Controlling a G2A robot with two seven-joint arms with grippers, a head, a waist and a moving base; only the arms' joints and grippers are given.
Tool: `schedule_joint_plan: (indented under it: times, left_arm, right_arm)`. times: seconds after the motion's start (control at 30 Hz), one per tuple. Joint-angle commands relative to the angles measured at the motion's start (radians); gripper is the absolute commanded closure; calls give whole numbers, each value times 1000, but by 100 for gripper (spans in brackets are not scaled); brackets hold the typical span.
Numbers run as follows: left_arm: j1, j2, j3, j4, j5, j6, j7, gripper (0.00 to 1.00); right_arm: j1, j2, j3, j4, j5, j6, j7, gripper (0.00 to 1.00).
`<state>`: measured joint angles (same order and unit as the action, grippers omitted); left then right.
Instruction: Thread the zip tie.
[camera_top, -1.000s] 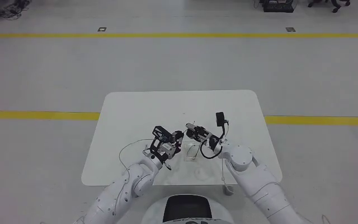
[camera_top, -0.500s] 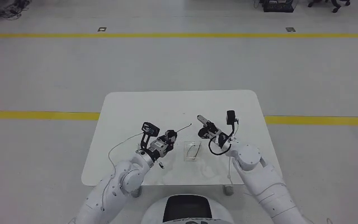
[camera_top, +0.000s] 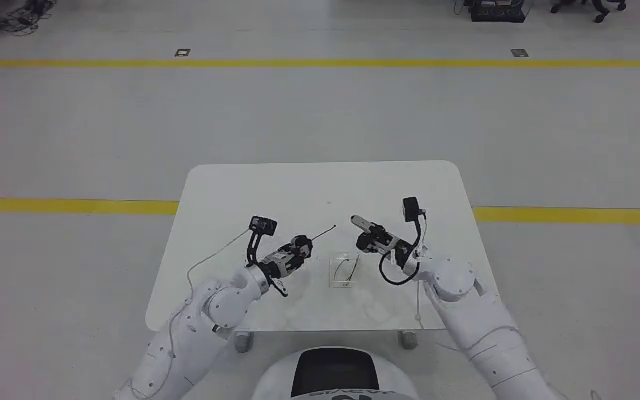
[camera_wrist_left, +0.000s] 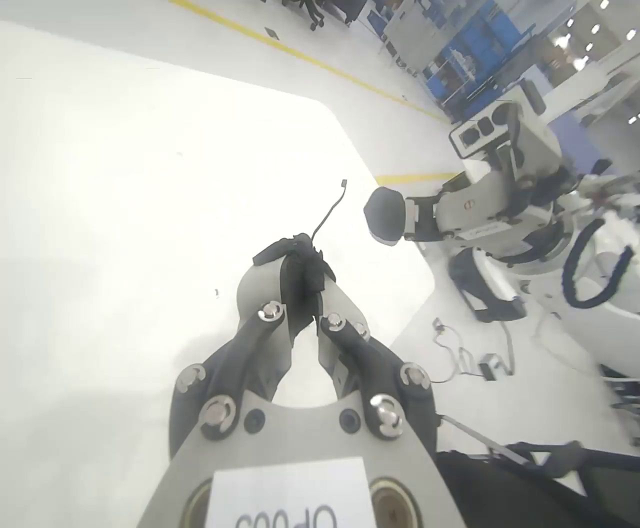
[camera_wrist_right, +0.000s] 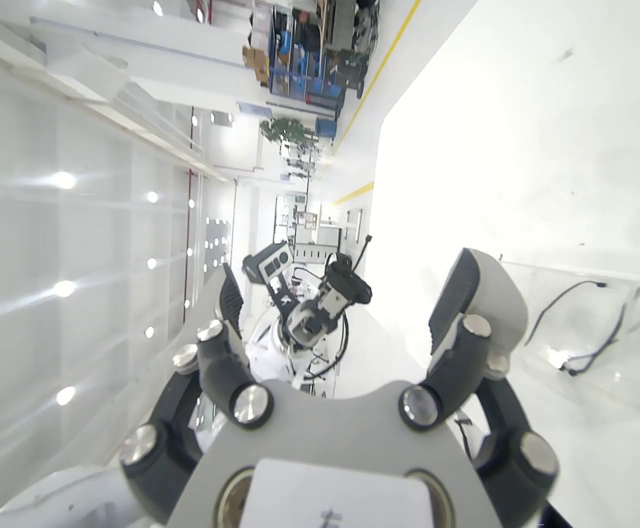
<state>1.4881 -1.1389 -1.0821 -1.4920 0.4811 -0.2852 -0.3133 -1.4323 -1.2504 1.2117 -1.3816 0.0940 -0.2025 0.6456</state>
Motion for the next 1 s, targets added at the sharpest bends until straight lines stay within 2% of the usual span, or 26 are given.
schedule_joint_plan:
  times: [0.0,0.17,0.3,0.33,0.4,0.7,0.77,0.83,0.9,0.97]
  left_arm:
    - [-4,3,-20,24,-78,-21,-31,100]
    - [-10,10,-36,49,-130,-53,-80,100]
    - [-12,16,-37,38,-165,-55,-111,100]
    - [-8,17,-37,34,-208,-55,-121,100]
    - [-11,21,-37,31,-237,-55,-150,100]
    - [-14,23,-37,28,-244,-55,-158,100]
    - [-18,21,-29,33,-286,-55,-169,100]
    - [-38,23,-27,52,-344,-32,-270,100]
    - [-64,27,-26,76,-439,-7,-417,100]
    - [-89,31,-35,98,-497,2,-504,100]
  right_arm:
    - [4,8,15,7,3,-27,88,0]
    - [24,21,32,52,60,-73,247,0]
    - [52,24,19,100,85,-87,340,0]
    - [61,25,11,114,93,-92,369,0]
    - [78,25,-4,138,118,-106,430,0]
    - [80,25,-6,144,125,-108,441,0]
    - [80,25,-6,144,125,-108,441,0]
    - [76,27,-4,153,114,-109,420,0]
    - [77,34,6,160,104,-137,448,0]
    - [81,40,18,160,109,-137,494,0]
